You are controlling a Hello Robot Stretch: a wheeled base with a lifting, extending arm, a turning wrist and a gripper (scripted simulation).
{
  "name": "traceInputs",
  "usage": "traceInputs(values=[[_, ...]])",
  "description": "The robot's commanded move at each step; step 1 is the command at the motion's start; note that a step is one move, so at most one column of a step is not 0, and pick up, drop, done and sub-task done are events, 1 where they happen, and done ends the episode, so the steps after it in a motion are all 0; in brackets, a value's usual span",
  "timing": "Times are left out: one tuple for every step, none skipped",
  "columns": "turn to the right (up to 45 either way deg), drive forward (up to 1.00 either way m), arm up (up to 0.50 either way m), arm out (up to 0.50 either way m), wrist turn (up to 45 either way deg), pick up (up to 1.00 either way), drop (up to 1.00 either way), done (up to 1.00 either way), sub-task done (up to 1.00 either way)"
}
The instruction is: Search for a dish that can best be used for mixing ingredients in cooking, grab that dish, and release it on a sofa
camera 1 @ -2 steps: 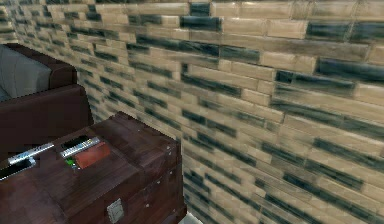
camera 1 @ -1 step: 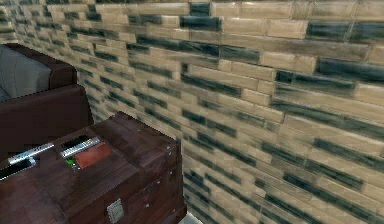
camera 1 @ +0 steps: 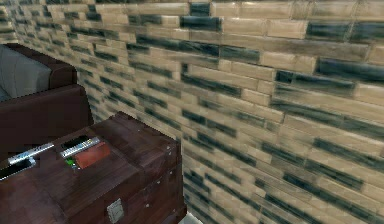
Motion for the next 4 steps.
traceInputs(values=[[0.0, 0.00, 0.00, 0.00, 18.0, 0.00, 0.00, 0.00, 0.00], [0.0, 0.00, -0.30, 0.00, 0.0, 0.00, 0.00, 0.00, 0.00], [0.0, 0.00, 0.00, 0.00, 0.0, 1.00, 0.00, 0.00, 0.00], [0.0, 0.00, 0.10, 0.00, 0.0, 0.00, 0.00, 0.00, 0.00]])
